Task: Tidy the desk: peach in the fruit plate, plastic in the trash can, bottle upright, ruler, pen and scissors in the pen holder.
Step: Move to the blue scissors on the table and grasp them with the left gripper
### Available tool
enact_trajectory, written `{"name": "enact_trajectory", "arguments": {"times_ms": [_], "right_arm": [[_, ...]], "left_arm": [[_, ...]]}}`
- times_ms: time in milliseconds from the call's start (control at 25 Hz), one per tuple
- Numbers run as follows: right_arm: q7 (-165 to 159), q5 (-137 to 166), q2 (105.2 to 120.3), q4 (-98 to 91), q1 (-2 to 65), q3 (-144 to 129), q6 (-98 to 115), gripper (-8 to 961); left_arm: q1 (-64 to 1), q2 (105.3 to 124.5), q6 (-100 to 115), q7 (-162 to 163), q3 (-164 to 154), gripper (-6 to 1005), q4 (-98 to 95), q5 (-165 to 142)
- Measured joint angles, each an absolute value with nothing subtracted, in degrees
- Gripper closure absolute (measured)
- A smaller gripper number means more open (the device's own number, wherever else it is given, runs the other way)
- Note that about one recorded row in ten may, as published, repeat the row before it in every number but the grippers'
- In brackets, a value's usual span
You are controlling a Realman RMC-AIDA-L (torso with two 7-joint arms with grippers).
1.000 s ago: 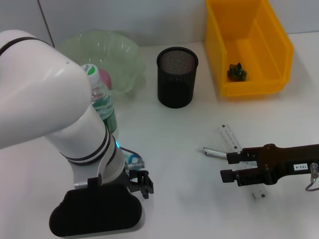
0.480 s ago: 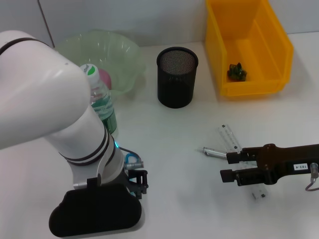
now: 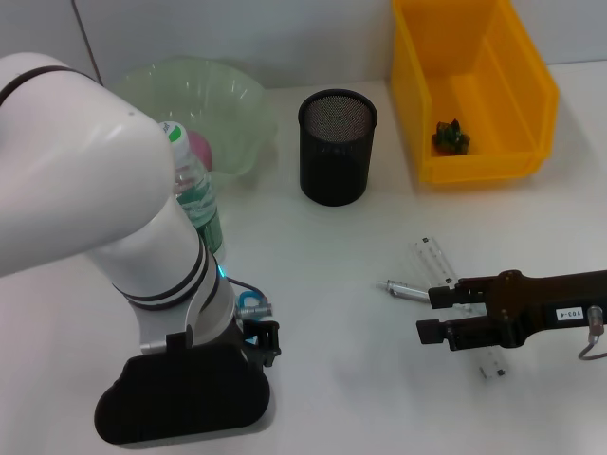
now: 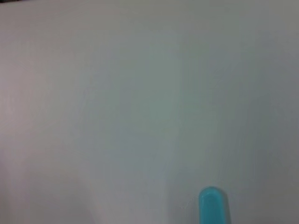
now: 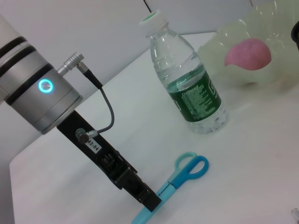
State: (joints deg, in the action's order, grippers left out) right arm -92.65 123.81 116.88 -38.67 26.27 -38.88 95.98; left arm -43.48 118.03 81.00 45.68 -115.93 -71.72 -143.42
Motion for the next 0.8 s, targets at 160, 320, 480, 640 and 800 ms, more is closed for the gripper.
{"name": "enact_trajectory", "arguments": {"times_ms": [160, 320, 480, 640, 800], "right_arm": [[-92.7, 123.8, 116.88, -38.7, 26.3, -38.9, 96.0, 300], [-92.7, 123.8, 116.88, -38.7, 26.4, -38.9, 96.0, 300], [-92.7, 123.8, 116.88, -38.7, 26.4, -38.9, 96.0, 301], [-92.7, 123.9, 116.88, -38.7, 26.4, -38.9, 96.0, 301], [-92.7, 123.9, 116.88, -38.7, 26.1, -38.9, 96.1, 302]], "left_arm": [[-43.6, 118.03, 80.8, 45.8, -115.9, 763, -71.5, -143.1], [-43.7, 118.03, 80.8, 45.9, -115.9, 754, -71.6, -143.1], [-43.6, 118.03, 80.8, 46.0, -116.1, 697, -71.7, -143.1], [-43.5, 118.03, 80.7, 46.3, -116.2, 646, -71.9, -143.1], [-43.4, 118.03, 80.7, 46.5, -116.4, 615, -71.9, -143.1]]}}
